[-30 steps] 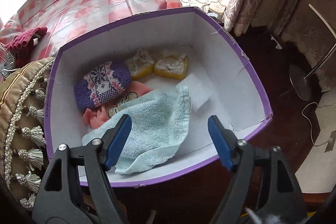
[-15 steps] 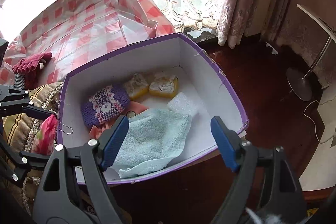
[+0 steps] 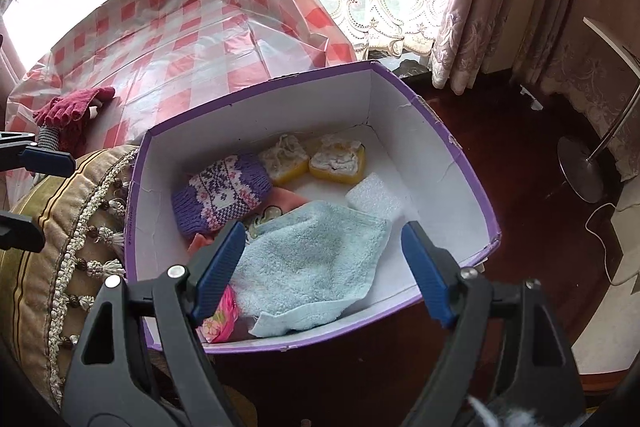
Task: Organize soft objects
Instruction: 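Carry the pink round purse into the box and open the left tool, then move both open tools back over the remaining pile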
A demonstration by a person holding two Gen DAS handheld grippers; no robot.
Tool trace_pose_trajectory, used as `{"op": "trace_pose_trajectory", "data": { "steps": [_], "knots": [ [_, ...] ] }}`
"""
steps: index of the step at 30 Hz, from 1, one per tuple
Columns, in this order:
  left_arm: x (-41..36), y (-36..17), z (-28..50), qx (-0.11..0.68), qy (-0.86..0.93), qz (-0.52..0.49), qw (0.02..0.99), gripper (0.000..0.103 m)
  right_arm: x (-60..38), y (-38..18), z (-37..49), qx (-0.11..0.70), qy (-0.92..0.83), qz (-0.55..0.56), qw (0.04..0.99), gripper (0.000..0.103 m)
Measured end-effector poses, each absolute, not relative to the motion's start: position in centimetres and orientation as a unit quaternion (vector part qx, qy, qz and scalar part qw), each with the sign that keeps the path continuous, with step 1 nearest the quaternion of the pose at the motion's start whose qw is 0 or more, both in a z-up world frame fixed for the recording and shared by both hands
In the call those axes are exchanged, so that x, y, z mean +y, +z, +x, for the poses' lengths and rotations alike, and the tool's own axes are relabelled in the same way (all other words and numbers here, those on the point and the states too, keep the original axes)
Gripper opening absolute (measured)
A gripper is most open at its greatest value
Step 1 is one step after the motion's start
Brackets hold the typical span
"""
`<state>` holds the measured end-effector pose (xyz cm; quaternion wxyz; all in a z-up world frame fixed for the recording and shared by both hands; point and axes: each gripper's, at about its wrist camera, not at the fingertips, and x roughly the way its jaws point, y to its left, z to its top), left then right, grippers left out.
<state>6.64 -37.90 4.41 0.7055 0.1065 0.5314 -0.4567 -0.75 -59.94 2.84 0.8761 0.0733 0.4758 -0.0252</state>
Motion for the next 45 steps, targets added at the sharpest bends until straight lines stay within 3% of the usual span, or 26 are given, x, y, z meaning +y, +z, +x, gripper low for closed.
{"op": "trace_pose_trajectory", "data": {
  "steps": [11,29,36,45],
  "knots": [
    [-28.6,8.8,5.5,0.418,-0.417,0.058,0.805,0.083,-53.8,4.1,1.2,0.479,0.033,0.040,0.876,0.083],
    [-2.5,7.6,11.4,0.396,-0.173,-0.182,0.883,0.081,-40.3,8.6,8.0,0.444,0.161,-0.062,0.879,0.085],
    [3.3,5.5,15.6,0.418,-0.111,-0.260,0.863,0.069,-35.3,9.1,12.7,0.442,0.227,-0.029,0.867,0.089],
    [4.9,2.6,22.1,0.453,-0.076,-0.278,0.844,0.069,-33.1,6.3,19.8,0.491,0.248,0.133,0.825,0.089]
  ]
}}
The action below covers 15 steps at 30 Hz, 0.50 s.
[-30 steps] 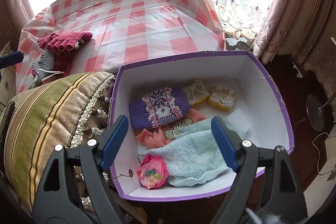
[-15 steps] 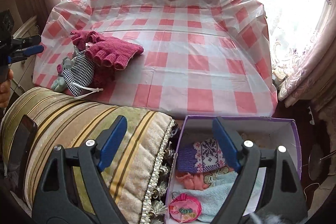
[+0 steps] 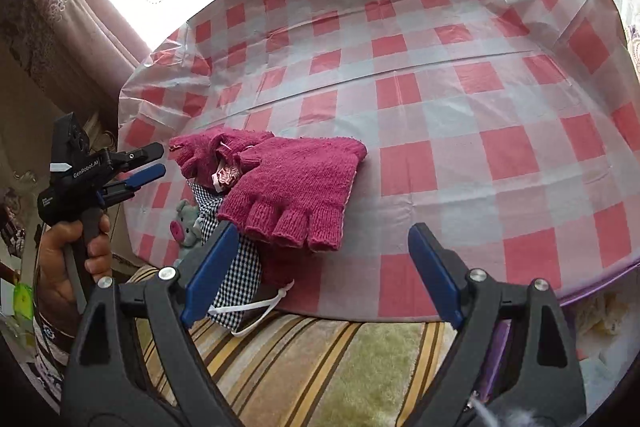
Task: Organize soft objects
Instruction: 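Move both open tools back over the remaining pile, then grasp a pink fingerless glove with the left tool while the right tool grasps the other glove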
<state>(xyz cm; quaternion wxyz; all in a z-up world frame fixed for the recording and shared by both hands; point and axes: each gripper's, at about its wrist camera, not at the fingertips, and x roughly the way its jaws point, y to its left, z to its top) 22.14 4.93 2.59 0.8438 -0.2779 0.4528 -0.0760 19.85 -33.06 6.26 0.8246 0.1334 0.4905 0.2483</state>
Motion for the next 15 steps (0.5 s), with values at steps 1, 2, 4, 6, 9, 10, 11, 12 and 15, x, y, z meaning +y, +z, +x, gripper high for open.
{"op": "trace_pose_trajectory", "data": {
  "steps": [1,2,4,6,9,10,11,12,15],
  "knots": [
    [5.0,2.3,22.8,0.457,-0.072,-0.274,0.843,0.069,-32.8,5.9,20.5,0.495,0.247,0.147,0.820,0.089],
    [5.0,1.9,23.4,0.461,-0.070,-0.273,0.841,0.069,-32.6,5.5,21.1,0.498,0.247,0.157,0.816,0.089],
    [5.1,1.2,24.4,0.468,-0.067,-0.272,0.838,0.069,-32.1,4.6,22.1,0.510,0.247,0.172,0.806,0.089],
    [5.0,0.8,25.0,0.472,-0.066,-0.264,0.839,0.056,-31.6,3.8,22.9,0.521,0.251,0.185,0.794,0.089],
    [4.2,0.7,25.6,0.477,-0.071,-0.241,0.842,0.035,-30.9,2.6,23.8,0.533,0.243,0.189,0.788,0.089],
    [3.9,0.7,25.8,0.480,-0.072,-0.231,0.843,0.031,-30.8,2.2,24.1,0.537,0.239,0.190,0.786,0.089],
    [3.6,0.6,26.0,0.483,-0.073,-0.222,0.844,0.026,-30.6,1.9,24.4,0.541,0.238,0.191,0.784,0.089],
    [3.3,0.5,26.2,0.486,-0.076,-0.214,0.844,0.018,-30.4,1.6,24.6,0.544,0.238,0.193,0.781,0.089],
    [2.9,0.6,26.3,0.486,-0.083,-0.201,0.847,0.007,-30.0,1.2,24.9,0.550,0.244,0.192,0.775,0.089]
  ]
}}
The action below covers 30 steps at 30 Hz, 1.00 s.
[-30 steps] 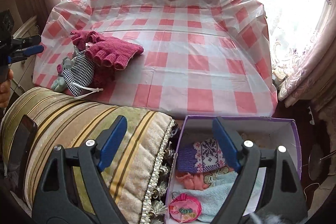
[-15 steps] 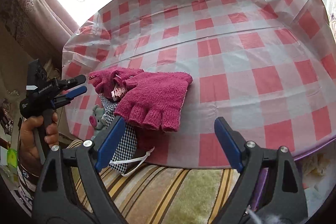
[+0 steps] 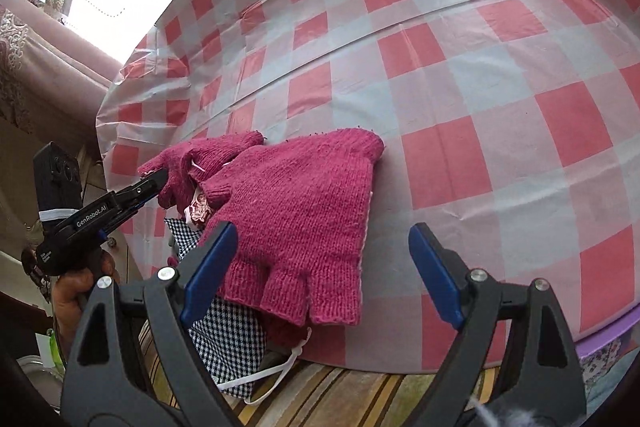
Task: Organize soft objects
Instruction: 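Grasp a pink fingerless glove with the left tool while the right tool grasps the other glove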
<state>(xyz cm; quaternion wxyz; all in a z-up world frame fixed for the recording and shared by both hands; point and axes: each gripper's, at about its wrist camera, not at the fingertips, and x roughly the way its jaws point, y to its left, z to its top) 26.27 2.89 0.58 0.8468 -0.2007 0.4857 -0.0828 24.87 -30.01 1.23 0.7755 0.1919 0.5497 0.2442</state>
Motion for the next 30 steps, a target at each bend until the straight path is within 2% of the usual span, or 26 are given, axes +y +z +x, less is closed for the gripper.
{"op": "trace_pose_trajectory", "data": {
  "steps": [2,4,6,7,10,13,30],
  "knots": [
    [2.7,1.0,26.2,0.481,-0.086,-0.192,0.851,0.006,-29.8,1.3,24.8,0.546,0.252,0.187,0.777,0.084],
    [2.6,1.6,26.0,0.473,-0.093,-0.190,0.855,0.006,-29.4,1.5,24.8,0.546,0.257,0.173,0.778,0.039],
    [2.5,2.4,25.9,0.463,-0.100,-0.192,0.859,0.005,-29.3,1.4,24.8,0.549,0.263,0.176,0.774,0.032],
    [2.4,2.8,25.9,0.459,-0.104,-0.193,0.861,0.005,-29.4,1.5,24.7,0.546,0.266,0.177,0.775,0.025],
    [2.1,3.9,25.9,0.446,-0.109,-0.197,0.866,0.005,-29.9,2.1,24.6,0.533,0.269,0.185,0.781,0.016],
    [1.9,5.0,25.8,0.431,-0.114,-0.200,0.872,0.005,-30.3,3.1,24.6,0.518,0.274,0.187,0.789,0.011],
    [0.4,11.0,24.0,0.366,-0.141,-0.206,0.897,0.005,-35.6,10.3,23.0,0.430,0.270,0.216,0.834,0.010]
  ]
}}
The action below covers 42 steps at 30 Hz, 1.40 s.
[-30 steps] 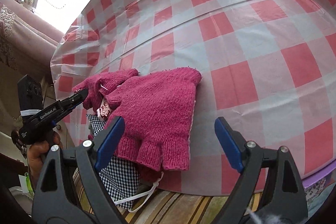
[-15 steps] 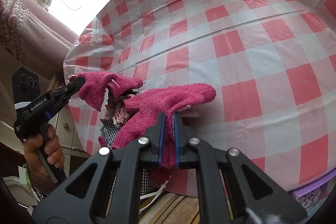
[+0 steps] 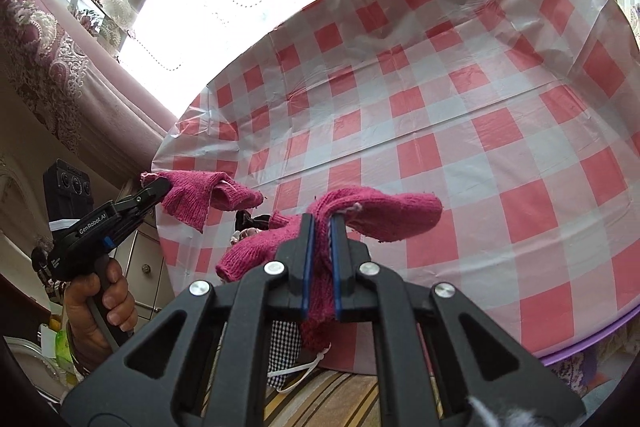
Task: Organize soft objects
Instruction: 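Grasp a pink fingerless glove with the left tool while the right tool grasps the other glove, then carry both pink gloves over the box and open both tools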
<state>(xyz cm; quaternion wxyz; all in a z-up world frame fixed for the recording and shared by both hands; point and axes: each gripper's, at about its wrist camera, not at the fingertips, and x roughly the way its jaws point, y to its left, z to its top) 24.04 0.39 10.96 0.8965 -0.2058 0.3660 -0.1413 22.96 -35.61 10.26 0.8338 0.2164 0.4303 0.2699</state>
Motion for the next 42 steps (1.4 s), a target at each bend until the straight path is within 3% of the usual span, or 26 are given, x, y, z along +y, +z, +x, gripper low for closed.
{"op": "trace_pose_trajectory", "data": {
  "steps": [13,28,36,42],
  "knots": [
    [-7.9,12.4,22.0,0.377,-0.226,-0.168,0.882,0.005,-48.5,10.2,14.2,0.407,0.176,0.257,0.859,0.010],
    [-30.7,10.9,19.0,0.445,-0.411,-0.035,0.795,0.005,-63.2,2.2,2.9,0.430,0.007,0.335,0.838,0.010],
    [-42.5,7.7,17.1,0.478,-0.501,0.053,0.720,0.005,-68.0,0.8,-0.7,0.417,-0.060,0.357,0.834,0.010],
    [-45.5,-0.2,17.6,0.561,-0.451,0.147,0.678,0.005,-68.7,-0.4,-1.3,0.422,-0.067,0.369,0.825,0.010]
  ]
}}
